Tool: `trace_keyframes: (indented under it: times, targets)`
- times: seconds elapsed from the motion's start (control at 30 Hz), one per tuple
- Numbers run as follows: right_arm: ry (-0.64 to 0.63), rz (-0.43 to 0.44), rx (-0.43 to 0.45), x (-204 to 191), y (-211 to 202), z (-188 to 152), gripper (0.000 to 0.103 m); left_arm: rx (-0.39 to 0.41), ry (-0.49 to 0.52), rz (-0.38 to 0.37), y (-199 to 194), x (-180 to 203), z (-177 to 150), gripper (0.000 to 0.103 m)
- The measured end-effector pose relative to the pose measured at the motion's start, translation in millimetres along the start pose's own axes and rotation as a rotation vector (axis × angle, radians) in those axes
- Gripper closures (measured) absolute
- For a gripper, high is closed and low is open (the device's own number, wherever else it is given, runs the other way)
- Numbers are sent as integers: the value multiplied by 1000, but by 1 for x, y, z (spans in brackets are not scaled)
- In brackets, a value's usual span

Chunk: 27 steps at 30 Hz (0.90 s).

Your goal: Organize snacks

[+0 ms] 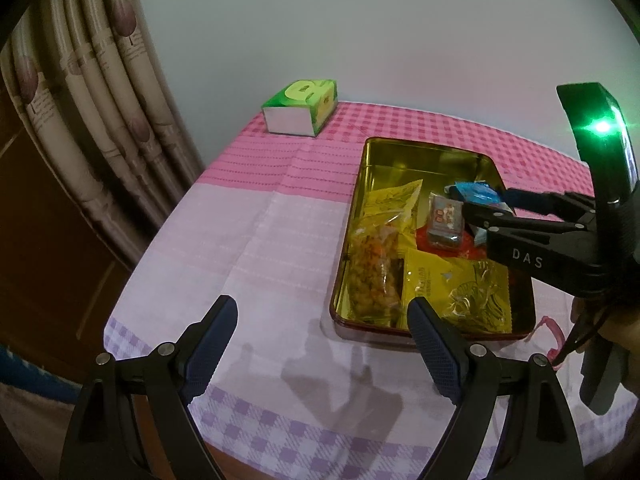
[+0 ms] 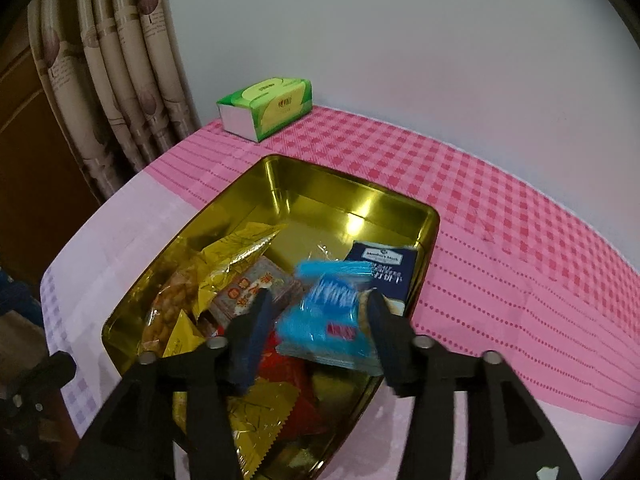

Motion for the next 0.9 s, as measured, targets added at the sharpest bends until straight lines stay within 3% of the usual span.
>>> trace_keyframes:
  times: [0.1,0.33,0.63,0.9]
  targets:
    - [6,-16,14,1,-4,1,33,3,6,-4,-1,1,0,16]
    - [41,-50,19,15,-31,-6,13,7,9,-1,-1,3,-1,16]
    - [48,-70,-31,21,-66,-44,4,11,31,8,-3,10,-1,16]
    - [15,-59,-36,10,-79,-61,3,12,47,18,-3,15,-2,16]
Point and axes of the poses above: each gripper's, at about its wrist camera, not at the fingertips, and y roughly the way its jaws point, x to its right, z to its top, the point moved 3 cm from there along y, roughly the way its jaws point, and after that the axes turned 15 degrees about -z, right-handed, at the moved point
